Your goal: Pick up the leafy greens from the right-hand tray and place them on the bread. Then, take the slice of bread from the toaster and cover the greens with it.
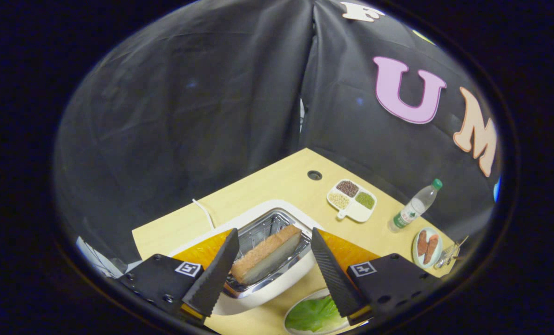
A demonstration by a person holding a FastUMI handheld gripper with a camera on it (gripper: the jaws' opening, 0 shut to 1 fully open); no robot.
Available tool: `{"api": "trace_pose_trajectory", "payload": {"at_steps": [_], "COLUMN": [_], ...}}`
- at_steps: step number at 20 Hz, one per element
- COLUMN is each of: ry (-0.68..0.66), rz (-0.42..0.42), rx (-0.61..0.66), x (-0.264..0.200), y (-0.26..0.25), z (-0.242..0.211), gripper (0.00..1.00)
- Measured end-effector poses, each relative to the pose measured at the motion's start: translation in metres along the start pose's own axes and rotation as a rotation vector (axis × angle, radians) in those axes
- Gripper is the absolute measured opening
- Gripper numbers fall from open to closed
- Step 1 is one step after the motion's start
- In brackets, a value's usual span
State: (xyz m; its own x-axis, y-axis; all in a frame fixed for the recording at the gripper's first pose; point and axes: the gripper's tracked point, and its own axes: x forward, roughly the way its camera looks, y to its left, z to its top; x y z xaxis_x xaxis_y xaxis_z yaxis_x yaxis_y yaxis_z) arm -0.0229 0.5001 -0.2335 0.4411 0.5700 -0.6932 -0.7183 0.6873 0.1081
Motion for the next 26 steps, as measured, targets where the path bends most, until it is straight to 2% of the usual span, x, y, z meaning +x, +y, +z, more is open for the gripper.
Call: {"api": "trace_pose_trajectory", "payload": {"at_steps": [2, 5, 9, 11, 14, 22, 26], "ry": [0.034, 0.073, 0.092, 0.125, 0.110, -0.011, -0.075], "rz": [0.028, 0.058, 0.045, 0.085, 0.101, 0.134, 0.155], "rx": [0.021, 0.066, 0.088, 0.141, 0.205, 0.300, 0.392], "x": [0.004, 0.002, -0.001, -0.005, -0.013, -0.051, -0.068], "y": [0.004, 0.008, 0.003, 0.008, 0.004, -0.015, -0.031], "z": [-0.005, -0.011, -0.013, -0.017, -0.011, 0.011, 0.016], "gripper": [1.00, 0.72, 0.36, 0.18, 0.07, 0.07, 0.06]}}
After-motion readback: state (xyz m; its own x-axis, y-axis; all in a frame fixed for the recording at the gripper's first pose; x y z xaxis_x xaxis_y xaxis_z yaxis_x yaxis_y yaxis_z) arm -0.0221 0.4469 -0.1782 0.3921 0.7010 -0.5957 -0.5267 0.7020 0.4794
